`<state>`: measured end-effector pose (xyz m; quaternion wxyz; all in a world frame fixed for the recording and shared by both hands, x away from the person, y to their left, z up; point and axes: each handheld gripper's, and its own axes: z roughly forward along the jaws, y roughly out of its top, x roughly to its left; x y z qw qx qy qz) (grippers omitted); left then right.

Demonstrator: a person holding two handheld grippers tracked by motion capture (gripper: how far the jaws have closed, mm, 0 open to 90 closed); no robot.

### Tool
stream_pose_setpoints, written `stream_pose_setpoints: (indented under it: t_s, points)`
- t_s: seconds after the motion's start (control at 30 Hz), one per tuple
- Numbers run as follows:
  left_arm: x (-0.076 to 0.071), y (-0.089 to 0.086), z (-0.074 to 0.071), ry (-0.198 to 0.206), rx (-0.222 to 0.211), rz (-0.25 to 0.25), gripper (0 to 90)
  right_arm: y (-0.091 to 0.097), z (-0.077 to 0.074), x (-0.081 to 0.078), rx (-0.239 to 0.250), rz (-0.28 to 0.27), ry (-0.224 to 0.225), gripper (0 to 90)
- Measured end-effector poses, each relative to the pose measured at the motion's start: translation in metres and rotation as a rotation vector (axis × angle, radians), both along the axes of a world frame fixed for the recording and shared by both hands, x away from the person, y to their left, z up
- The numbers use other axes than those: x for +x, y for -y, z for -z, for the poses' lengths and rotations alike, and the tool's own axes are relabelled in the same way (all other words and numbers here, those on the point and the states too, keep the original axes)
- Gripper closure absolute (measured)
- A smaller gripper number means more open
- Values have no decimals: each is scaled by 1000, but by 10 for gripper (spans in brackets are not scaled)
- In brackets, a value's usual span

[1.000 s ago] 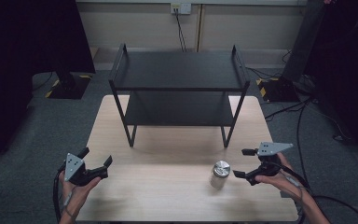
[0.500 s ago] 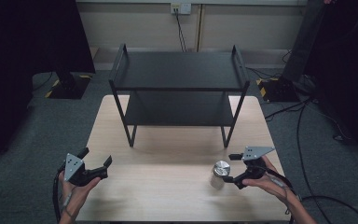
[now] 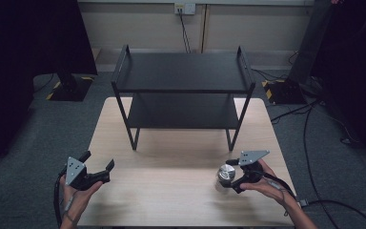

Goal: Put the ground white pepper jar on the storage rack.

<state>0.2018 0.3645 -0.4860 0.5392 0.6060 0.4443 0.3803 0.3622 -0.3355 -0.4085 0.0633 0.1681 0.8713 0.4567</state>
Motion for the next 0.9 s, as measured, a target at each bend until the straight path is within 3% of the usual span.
stream_pose_setpoints:
  t_s: [0.07,0.23,0.43,0.53,0.9]
  points:
    - [0,0,0,1,-1,0,5,0,0,2,-5,-9,-3,162]
    - [0,0,0,1,0,0,6,-3,-3,1,-39,-16,17,327]
    - [0,-1,0,0,0,-1,5,-4,-3,-2,-34,-15,29,340]
    - [0,-1,0,1,-1,-2,5,-7,-4,-6,-41,-14,60,356]
    - [0,-1,0,2,-1,-1,6,-10,-8,-10,-43,20,40,361]
